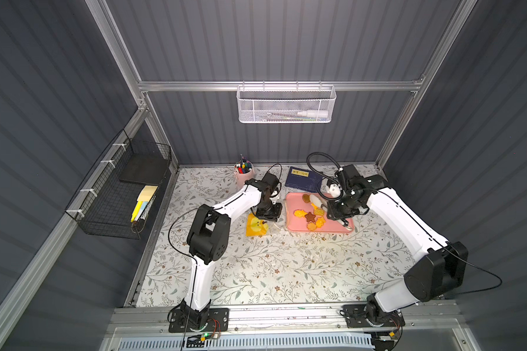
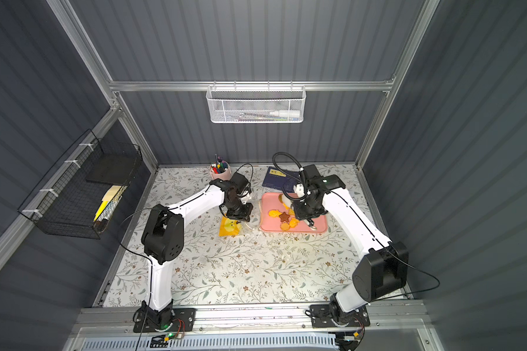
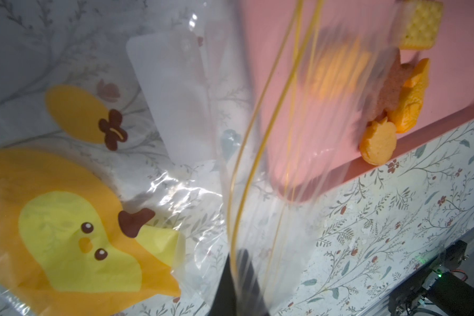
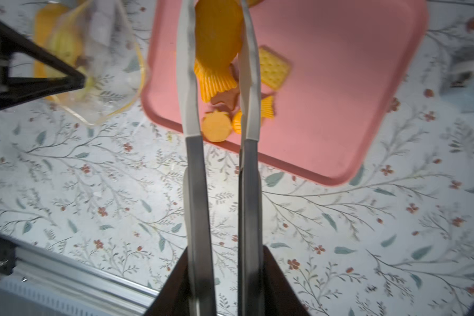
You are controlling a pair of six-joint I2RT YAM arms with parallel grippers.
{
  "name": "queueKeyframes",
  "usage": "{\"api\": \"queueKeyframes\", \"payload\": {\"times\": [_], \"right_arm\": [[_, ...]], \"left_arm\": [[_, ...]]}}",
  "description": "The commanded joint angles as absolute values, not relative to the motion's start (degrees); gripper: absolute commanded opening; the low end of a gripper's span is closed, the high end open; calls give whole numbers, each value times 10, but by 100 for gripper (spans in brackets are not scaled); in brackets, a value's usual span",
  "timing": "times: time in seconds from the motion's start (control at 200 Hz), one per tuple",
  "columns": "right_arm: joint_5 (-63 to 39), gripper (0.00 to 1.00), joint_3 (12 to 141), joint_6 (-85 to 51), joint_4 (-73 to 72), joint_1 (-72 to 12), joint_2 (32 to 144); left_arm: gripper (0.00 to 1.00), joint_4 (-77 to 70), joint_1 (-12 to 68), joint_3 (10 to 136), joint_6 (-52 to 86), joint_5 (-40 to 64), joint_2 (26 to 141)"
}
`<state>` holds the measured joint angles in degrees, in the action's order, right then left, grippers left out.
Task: Put the cookies into a resealable bag to prevent moisture
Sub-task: Pick up the cookie from the tray, then place the cookie in the ziploc bag, then pick up the cookie from the tray.
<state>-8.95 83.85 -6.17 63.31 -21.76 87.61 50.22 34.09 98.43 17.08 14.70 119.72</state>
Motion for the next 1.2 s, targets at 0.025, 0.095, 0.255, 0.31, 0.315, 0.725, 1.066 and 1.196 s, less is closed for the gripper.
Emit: {"api": "queueKeyframes", "payload": {"times": [0.025,0.095,0.255,0.31,0.315,0.725,1.066,1.196], "right_arm": [[-222,35,805,-128,549,-245,858],[-247,35,776,-164,496,-258,857],[-247,35,747,-206,447,-281,883],[-237,35,744,-212,443,-286,895],[-236,35,744,-213,443,-286,896],[-203,51,771,-186,445,-280,898],[-76,59,759,-112,593,-230,781],[52,60,739,-103,652,-230,806]], "left_arm": [[0,509,343,997,164,164,1200],[0,503,343,993,168,169,1196],[0,510,344,997,172,159,1192],[0,515,344,1000,169,161,1190],[0,514,344,1000,169,162,1190],[0,489,341,990,183,194,1169],[0,504,338,1015,188,145,1200],[0,501,338,1013,190,144,1198]]}}
